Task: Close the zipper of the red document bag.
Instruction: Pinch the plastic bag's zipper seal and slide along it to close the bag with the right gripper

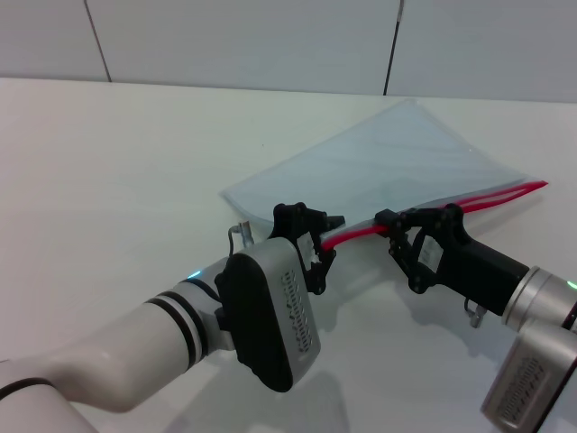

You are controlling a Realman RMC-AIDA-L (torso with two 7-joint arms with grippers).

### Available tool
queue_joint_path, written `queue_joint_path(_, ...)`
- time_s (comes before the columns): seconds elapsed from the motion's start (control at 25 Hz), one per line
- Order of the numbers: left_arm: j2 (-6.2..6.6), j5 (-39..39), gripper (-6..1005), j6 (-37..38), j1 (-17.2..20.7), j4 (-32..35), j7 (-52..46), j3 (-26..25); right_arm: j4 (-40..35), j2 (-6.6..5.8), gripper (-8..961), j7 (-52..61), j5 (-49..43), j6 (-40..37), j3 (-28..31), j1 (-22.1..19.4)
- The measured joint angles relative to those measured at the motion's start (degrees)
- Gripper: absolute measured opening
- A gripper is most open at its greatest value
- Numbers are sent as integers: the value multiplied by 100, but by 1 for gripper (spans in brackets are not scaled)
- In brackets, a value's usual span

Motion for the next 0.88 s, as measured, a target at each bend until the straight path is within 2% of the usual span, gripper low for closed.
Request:
queue_joint_path(0.28, 0, 7, 55, 0, 2, 0, 0, 0, -34, -12, 65, 29, 2, 53, 12, -25)
queue_joint_path(0.48, -1, 23, 70, -2, 12, 1, -1, 0, -194, -24, 85, 30, 65, 110, 288, -106)
queue_joint_path(0.72, -6, 31, 89, -1, 18, 2, 2, 12, -490, -24, 109, 5, 69, 351, 1059, -244)
queue_joint_path(0.88, -2, 20, 101, 0, 8, 2, 5, 52, -710, -10, 125, -32, 78, 590, 1945, -289)
